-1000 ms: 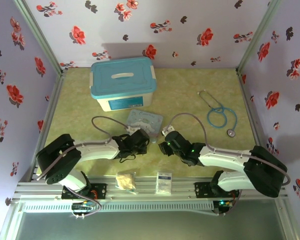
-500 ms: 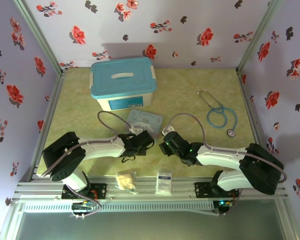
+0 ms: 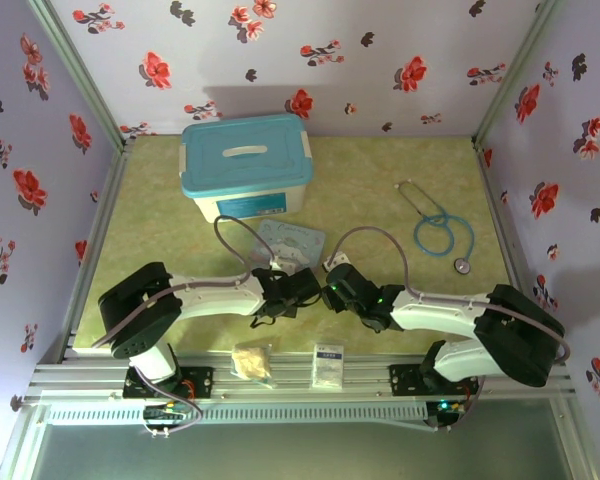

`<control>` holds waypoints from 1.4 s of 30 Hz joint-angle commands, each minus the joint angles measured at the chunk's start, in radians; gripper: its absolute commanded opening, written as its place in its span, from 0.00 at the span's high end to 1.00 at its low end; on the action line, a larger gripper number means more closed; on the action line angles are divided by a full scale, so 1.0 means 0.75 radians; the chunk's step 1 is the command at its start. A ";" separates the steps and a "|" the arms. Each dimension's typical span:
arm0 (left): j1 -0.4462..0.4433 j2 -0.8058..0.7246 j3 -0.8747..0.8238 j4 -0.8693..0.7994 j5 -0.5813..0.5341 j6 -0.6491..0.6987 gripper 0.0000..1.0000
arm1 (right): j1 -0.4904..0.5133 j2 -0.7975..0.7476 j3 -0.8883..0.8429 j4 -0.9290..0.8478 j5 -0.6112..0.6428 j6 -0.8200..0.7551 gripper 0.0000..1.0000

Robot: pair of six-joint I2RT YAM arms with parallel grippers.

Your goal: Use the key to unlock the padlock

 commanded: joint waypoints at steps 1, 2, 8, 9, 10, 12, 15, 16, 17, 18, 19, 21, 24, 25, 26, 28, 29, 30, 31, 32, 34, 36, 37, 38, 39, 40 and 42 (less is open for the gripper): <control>-0.027 0.018 0.048 -0.094 -0.068 -0.007 0.74 | -0.009 0.010 0.014 0.009 0.075 0.034 0.50; -0.033 0.018 0.051 -0.093 -0.070 -0.012 0.75 | -0.008 0.010 0.011 0.011 0.081 0.037 0.50; -0.046 0.035 0.049 -0.087 -0.060 -0.033 0.75 | -0.009 0.008 0.003 0.009 0.114 0.053 0.50; -0.049 0.034 0.049 -0.079 -0.055 -0.033 0.75 | -0.009 0.007 0.001 0.009 0.120 0.060 0.50; -0.054 0.034 0.052 -0.079 -0.055 -0.036 0.75 | -0.010 0.007 -0.002 0.007 0.129 0.064 0.50; -0.063 0.036 0.061 -0.092 -0.056 -0.047 0.75 | -0.009 0.012 -0.003 0.005 0.138 0.069 0.50; -0.065 0.044 0.051 -0.103 -0.058 -0.056 0.75 | -0.009 0.021 -0.003 0.009 0.137 0.076 0.50; -0.065 0.046 0.047 -0.111 -0.061 -0.060 0.75 | -0.009 0.025 -0.003 0.009 0.135 0.079 0.50; -0.062 0.049 0.040 -0.119 -0.061 -0.060 0.76 | -0.008 0.028 -0.003 0.010 0.135 0.081 0.50; -0.063 0.049 0.037 -0.130 -0.068 -0.062 0.77 | -0.009 0.030 -0.003 0.009 0.137 0.084 0.50; -0.063 0.045 0.032 -0.143 -0.078 -0.067 0.77 | -0.010 0.033 -0.003 0.009 0.139 0.087 0.50; -0.061 0.026 0.018 -0.154 -0.095 -0.066 0.77 | -0.009 0.037 -0.004 0.007 0.139 0.091 0.50; -0.062 -0.021 -0.012 -0.136 -0.109 -0.054 0.77 | -0.010 0.037 -0.005 0.012 0.144 0.107 0.50; -0.062 -0.030 -0.022 -0.129 -0.112 -0.053 0.79 | -0.009 0.037 -0.005 0.012 0.151 0.116 0.50; -0.062 -0.036 -0.027 -0.123 -0.113 -0.052 0.79 | -0.010 0.037 -0.003 0.011 0.157 0.125 0.50; -0.062 -0.029 -0.027 -0.123 -0.108 -0.056 0.79 | -0.009 0.037 -0.003 0.012 0.166 0.143 0.50; -0.063 -0.024 -0.022 -0.123 -0.104 -0.056 0.78 | -0.009 0.039 -0.005 0.013 0.168 0.151 0.50; -0.065 -0.017 -0.019 -0.131 -0.105 -0.059 0.78 | -0.010 0.038 -0.005 0.013 0.167 0.158 0.50; -0.066 -0.013 -0.015 -0.134 -0.105 -0.061 0.78 | -0.009 0.040 -0.005 0.012 0.166 0.163 0.50; -0.069 -0.011 -0.013 -0.136 -0.105 -0.062 0.77 | -0.009 0.039 -0.009 0.011 0.166 0.170 0.50; -0.075 -0.015 -0.011 -0.136 -0.102 -0.064 0.74 | -0.010 0.033 -0.015 0.009 0.167 0.178 0.50; -0.082 -0.021 -0.007 -0.134 -0.099 -0.066 0.73 | -0.008 0.023 -0.025 0.009 0.171 0.182 0.50; -0.087 -0.023 -0.005 -0.133 -0.097 -0.066 0.73 | -0.009 0.021 -0.029 0.009 0.174 0.185 0.50; -0.091 -0.025 -0.004 -0.134 -0.097 -0.068 0.72 | -0.008 0.017 -0.032 0.009 0.177 0.187 0.50; -0.093 -0.028 -0.004 -0.133 -0.098 -0.068 0.72 | -0.010 0.016 -0.038 0.012 0.181 0.193 0.50; -0.093 -0.026 -0.004 -0.130 -0.098 -0.068 0.71 | -0.009 0.015 -0.043 0.017 0.180 0.195 0.50; -0.093 -0.032 -0.006 -0.121 -0.097 -0.066 0.72 | -0.010 0.024 -0.045 0.026 0.183 0.198 0.50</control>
